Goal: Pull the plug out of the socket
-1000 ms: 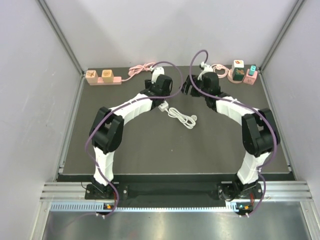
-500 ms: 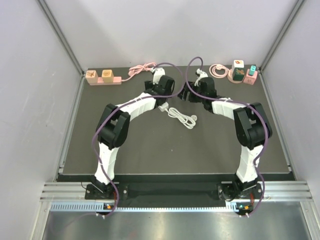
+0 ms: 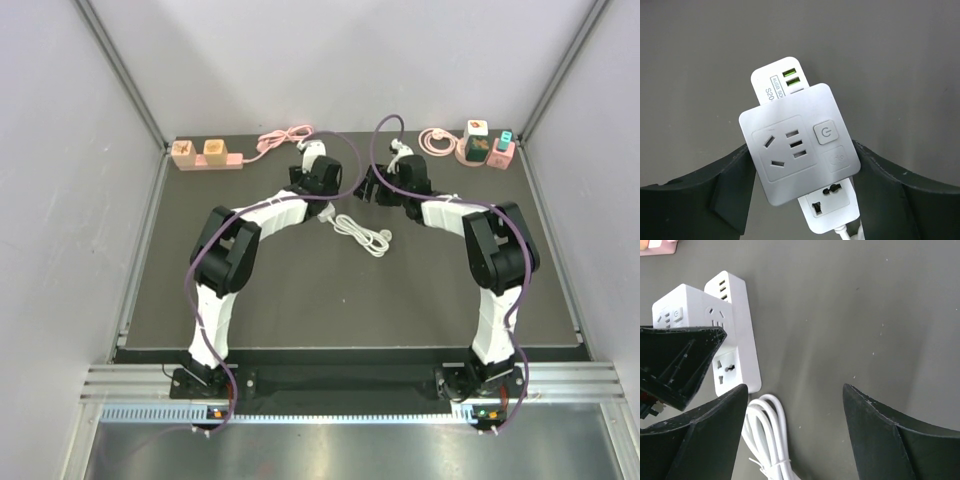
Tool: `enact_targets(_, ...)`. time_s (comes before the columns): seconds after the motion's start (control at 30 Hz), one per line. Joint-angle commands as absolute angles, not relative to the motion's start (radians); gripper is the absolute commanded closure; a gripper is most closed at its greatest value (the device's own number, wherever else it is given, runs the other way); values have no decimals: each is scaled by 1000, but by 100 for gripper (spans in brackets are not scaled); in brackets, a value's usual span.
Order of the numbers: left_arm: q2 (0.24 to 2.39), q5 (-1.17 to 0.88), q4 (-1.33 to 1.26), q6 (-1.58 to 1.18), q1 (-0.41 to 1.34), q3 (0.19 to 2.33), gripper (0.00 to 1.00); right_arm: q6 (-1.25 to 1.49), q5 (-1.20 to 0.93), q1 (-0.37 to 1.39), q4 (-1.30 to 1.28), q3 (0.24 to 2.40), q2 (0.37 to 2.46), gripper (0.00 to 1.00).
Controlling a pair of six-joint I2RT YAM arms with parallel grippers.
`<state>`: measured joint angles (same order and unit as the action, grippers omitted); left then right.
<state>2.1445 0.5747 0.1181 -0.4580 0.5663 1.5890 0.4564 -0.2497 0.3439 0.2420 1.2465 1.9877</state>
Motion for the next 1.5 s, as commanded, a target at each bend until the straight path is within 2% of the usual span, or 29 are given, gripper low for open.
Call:
enact_targets(0.0, 2082, 480, -12, -423, 534, 1514, 45, 457, -268, 337, 268, 1308, 1994, 24)
enact_targets(0.07, 2053, 459, -67, -394, 531, 1456, 63, 456, -284, 339, 273, 1312, 1996, 24)
enact_targets(0.13, 2013, 425, -145, -368, 531, 1402, 69, 456, -313, 342, 293, 1312, 2002, 23)
enact_targets(0.27, 1964, 347, -253, -341, 531, 1327, 100, 477, -431, 351, 363, 1315, 2022, 19)
enact_targets(0.4, 1910, 302, -363, -331, 531, 1247, 100, 502, -482, 362, 382, 1344, 2066, 19)
enact_targets(0.47, 1899, 307, -385, -339, 531, 1224, 100, 514, -492, 368, 373, 1362, 2080, 24)
enact_targets(0.5, 1891, 313, -390, -341, 531, 1221, 100, 526, -494, 370, 370, 1367, 2091, 31)
enact_targets(0.53, 1890, 314, -400, -341, 531, 1210, 100, 529, -498, 373, 368, 1368, 2094, 33)
enact_targets(0.77, 1855, 267, -512, -360, 508, 1125, 100, 567, -517, 387, 399, 1371, 2117, 34)
enact_targets(0.9, 1844, 224, -554, -420, 463, 1088, 100, 587, -549, 388, 419, 1391, 2143, 39)
enact_targets(1.13, 1853, 193, -569, -459, 434, 1085, 100, 575, -563, 402, 397, 1393, 2143, 35)
enact_targets(1.47, 1862, 169, -583, -479, 428, 1112, 100, 522, -604, 457, 291, 1496, 2204, 36)
